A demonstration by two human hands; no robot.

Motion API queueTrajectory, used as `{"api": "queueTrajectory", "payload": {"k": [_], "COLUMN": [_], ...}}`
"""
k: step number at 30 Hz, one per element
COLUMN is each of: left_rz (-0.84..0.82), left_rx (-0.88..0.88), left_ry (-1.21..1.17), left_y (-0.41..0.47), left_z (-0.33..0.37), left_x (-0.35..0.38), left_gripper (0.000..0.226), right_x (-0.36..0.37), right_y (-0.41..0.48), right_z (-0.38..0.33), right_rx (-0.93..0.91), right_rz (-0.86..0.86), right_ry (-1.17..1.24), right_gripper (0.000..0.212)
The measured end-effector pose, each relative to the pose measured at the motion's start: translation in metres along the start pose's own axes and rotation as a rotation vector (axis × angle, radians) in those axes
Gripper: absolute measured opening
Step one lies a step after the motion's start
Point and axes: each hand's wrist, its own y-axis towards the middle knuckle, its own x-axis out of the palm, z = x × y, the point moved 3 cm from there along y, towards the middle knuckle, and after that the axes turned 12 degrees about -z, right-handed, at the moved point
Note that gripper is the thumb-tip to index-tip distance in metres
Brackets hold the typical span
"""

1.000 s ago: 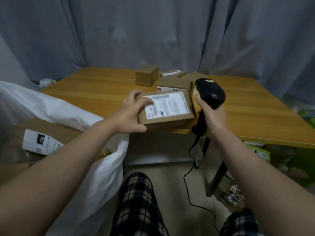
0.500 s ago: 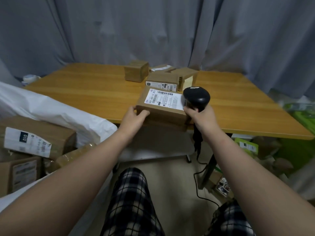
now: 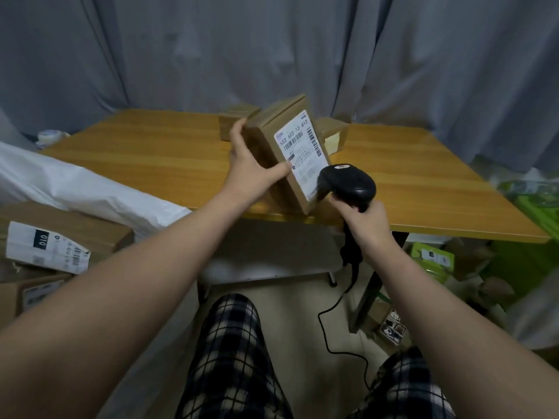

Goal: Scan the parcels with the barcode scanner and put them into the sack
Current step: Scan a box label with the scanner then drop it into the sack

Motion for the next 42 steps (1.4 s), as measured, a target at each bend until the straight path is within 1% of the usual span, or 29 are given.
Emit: {"api": "queueTrajectory", "payload": {"k": [3,6,7,9,10,14,16,19,22,23,26,34,39,42], "left_rz": [-0.075,-0.167,-0.170,-0.163,-0.166,-0.186,-0.180,-0.199,-0.194,-0.188,-0.190,-0.186,-0.162,-0.089], "left_rx": [0.064,0.056,0.058,0.055,0.050,0.038,0.043,0.023,-0.018,-0.025,-0.046,-0.032,0.017,0.075], "left_ry": [0.102,0.153,0.118,0.044,0.026,0.019,0.042,0.078,0.137,0.153,0.166,0.174,0.200,0.190], "left_y": [0.010,0.009,0.007,0.007,0.008,0.009,0.008,0.010,0.008,0.009,0.011,0.013,0.006,-0.008], "left_z": [0.007,-0.002,-0.005,-0.009,-0.010,-0.014,-0.015,-0.018,-0.016,-0.017,-0.020,-0.023,-0.018,-0.011], "left_x": [-0.014,-0.018,-0.018,-0.018,-0.019,-0.019,-0.018,-0.020,-0.021,-0.021,-0.021,-0.020,-0.017,-0.013], "left_gripper": [0.100,0.096,0.096,0.096,0.097,0.098,0.098,0.104,0.111,0.113,0.116,0.117,0.115,0.110], "right_x": [-0.004,0.001,0.004,0.011,0.014,0.023,0.025,0.028,0.029,0.029,0.028,0.028,0.029,0.033], "right_y": [0.000,-0.001,-0.002,-0.005,-0.006,-0.011,-0.013,-0.018,-0.023,-0.024,-0.028,-0.034,-0.036,-0.038], "right_z": [-0.007,-0.014,-0.015,-0.013,-0.011,-0.004,-0.004,-0.005,-0.003,-0.002,-0.002,-0.002,-0.003,-0.009], "right_rx": [-0.101,-0.167,-0.181,-0.206,-0.204,-0.189,-0.184,-0.183,-0.201,-0.206,-0.221,-0.236,-0.226,-0.239], "right_rz": [0.029,0.031,0.022,0.000,-0.009,-0.014,-0.004,-0.008,-0.031,-0.034,-0.022,0.004,-0.017,-0.035], "right_ry": [-0.082,-0.113,-0.116,-0.116,-0.102,-0.052,-0.029,-0.062,-0.068,-0.054,-0.011,-0.012,-0.041,-0.027], "right_gripper": [0.009,0.017,0.025,0.050,0.057,0.060,0.055,0.026,0.013,0.012,0.018,0.020,0.016,0.013]}}
